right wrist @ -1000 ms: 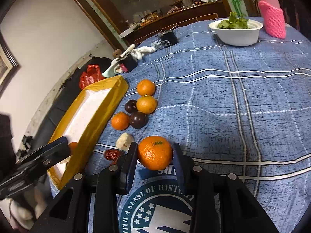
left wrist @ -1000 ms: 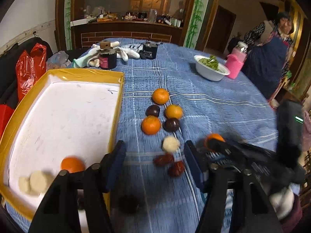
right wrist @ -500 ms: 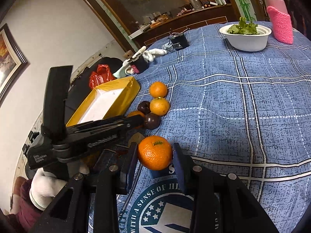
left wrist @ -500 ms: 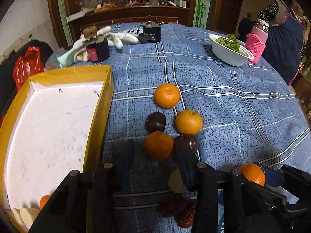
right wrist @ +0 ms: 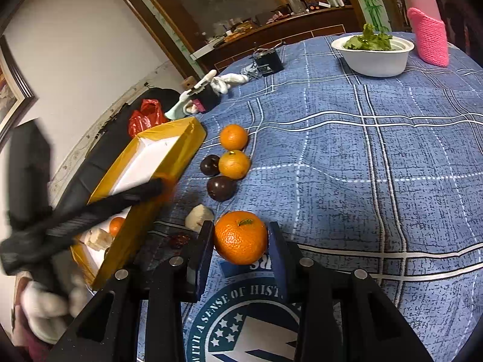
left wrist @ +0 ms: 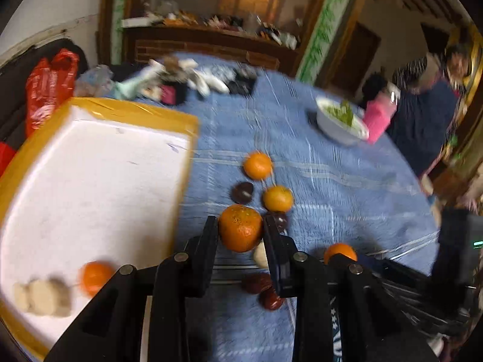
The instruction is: Organize fruits
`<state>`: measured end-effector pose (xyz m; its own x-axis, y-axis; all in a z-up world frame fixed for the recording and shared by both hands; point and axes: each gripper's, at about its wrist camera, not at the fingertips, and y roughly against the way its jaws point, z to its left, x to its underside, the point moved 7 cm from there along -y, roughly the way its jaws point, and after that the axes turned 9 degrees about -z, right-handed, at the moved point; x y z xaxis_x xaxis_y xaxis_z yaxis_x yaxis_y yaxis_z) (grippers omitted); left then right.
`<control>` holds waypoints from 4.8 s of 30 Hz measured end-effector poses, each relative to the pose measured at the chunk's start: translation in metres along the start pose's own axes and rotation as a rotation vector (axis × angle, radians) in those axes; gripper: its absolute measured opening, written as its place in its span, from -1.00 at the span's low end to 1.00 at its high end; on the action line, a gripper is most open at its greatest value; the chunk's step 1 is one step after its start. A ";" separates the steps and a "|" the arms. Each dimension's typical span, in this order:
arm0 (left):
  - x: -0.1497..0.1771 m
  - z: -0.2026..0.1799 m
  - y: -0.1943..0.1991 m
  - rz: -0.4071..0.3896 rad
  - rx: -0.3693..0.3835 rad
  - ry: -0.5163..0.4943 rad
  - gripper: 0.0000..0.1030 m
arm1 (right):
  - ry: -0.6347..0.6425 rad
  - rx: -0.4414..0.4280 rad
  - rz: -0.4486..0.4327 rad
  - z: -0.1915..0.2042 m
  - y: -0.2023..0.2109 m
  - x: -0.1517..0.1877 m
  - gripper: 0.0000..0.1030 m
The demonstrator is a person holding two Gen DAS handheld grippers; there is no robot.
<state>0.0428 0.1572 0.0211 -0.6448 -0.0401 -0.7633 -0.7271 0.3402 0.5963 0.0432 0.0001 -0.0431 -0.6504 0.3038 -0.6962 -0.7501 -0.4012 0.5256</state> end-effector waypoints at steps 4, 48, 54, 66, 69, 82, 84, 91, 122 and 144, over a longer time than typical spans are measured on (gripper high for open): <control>-0.012 0.054 0.036 -0.058 -0.076 0.074 -0.43 | 0.020 0.039 0.008 0.000 -0.003 0.002 -0.23; 0.007 0.166 0.116 -0.172 -0.090 0.380 0.41 | 0.366 -0.018 0.151 0.153 -0.047 0.025 -0.12; 0.012 0.152 0.114 -0.149 -0.078 0.352 0.41 | 0.415 -0.037 0.204 0.146 -0.048 0.062 -0.18; 0.014 0.129 0.111 -0.132 -0.063 0.303 0.41 | 0.414 -0.110 0.241 0.158 -0.051 0.078 -0.17; 0.013 0.124 0.110 -0.132 -0.062 0.297 0.41 | 0.433 -0.120 0.247 0.160 -0.047 0.085 -0.17; 0.014 0.096 0.101 -0.094 -0.048 0.231 0.41 | 0.433 -0.189 0.290 0.165 -0.046 0.098 -0.47; 0.015 0.089 0.097 -0.084 -0.040 0.213 0.41 | 0.394 -0.206 0.283 0.161 -0.041 0.093 -0.47; 0.020 0.047 0.073 -0.032 0.009 0.114 0.41 | 0.263 -0.061 0.100 0.086 0.003 0.031 -0.47; 0.026 -0.056 -0.085 0.141 -0.014 -0.214 -0.51 | 0.021 -0.058 0.040 -0.005 0.012 0.010 -0.46; -0.054 0.135 0.066 -0.142 -0.113 0.162 -0.49 | 0.182 -0.164 -0.059 0.131 0.029 -0.070 -0.47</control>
<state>0.0611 0.3083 0.0679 -0.5574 -0.2333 -0.7968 -0.8288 0.2134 0.5173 0.0513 0.0800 0.0848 -0.5627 0.1766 -0.8076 -0.7473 -0.5264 0.4055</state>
